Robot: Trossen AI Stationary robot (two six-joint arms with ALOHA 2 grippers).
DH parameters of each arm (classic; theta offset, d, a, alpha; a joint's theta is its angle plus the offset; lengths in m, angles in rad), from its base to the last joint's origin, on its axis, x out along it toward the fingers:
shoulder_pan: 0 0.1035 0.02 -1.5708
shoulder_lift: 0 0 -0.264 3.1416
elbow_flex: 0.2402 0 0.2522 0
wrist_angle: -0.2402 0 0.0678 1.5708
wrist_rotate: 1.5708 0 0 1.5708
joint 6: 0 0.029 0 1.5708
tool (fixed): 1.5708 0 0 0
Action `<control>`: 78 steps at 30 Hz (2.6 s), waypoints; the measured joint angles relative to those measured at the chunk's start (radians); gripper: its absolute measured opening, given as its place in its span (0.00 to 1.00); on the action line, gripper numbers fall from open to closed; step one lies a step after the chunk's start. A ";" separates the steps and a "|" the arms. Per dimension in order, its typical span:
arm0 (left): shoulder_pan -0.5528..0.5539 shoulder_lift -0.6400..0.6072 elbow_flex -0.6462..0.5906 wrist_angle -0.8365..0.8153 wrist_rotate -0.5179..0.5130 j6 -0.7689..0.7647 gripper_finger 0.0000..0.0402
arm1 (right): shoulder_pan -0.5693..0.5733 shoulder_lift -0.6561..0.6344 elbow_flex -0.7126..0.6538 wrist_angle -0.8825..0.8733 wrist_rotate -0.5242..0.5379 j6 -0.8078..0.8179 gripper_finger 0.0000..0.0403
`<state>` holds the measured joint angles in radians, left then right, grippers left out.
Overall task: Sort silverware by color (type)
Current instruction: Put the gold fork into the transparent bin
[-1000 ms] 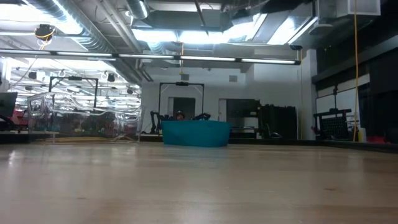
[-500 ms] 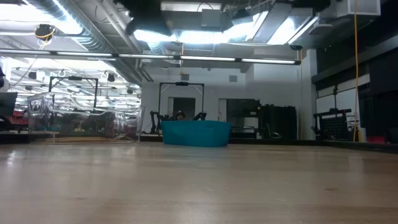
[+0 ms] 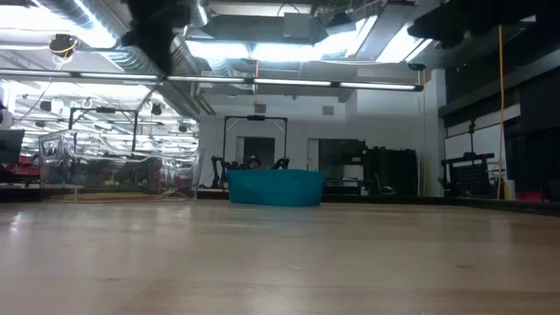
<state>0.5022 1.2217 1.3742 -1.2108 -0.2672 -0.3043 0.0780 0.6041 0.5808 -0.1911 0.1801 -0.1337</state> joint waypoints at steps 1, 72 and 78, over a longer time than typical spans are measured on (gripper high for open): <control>0.012 0.000 -0.011 -0.030 0.000 0.001 0.01 | 0.000 0.001 -0.018 0.027 -0.006 0.002 0.33; 0.180 0.030 -0.727 0.486 -0.002 0.159 0.05 | 0.000 0.035 -0.216 0.212 -0.057 0.077 0.33; 0.180 0.027 -0.780 0.569 0.028 0.157 0.05 | 0.000 0.035 -0.216 0.211 -0.057 0.077 0.33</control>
<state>0.6821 1.2491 0.5942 -0.6415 -0.2390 -0.1475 0.0780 0.6395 0.3645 0.0200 0.1230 -0.0570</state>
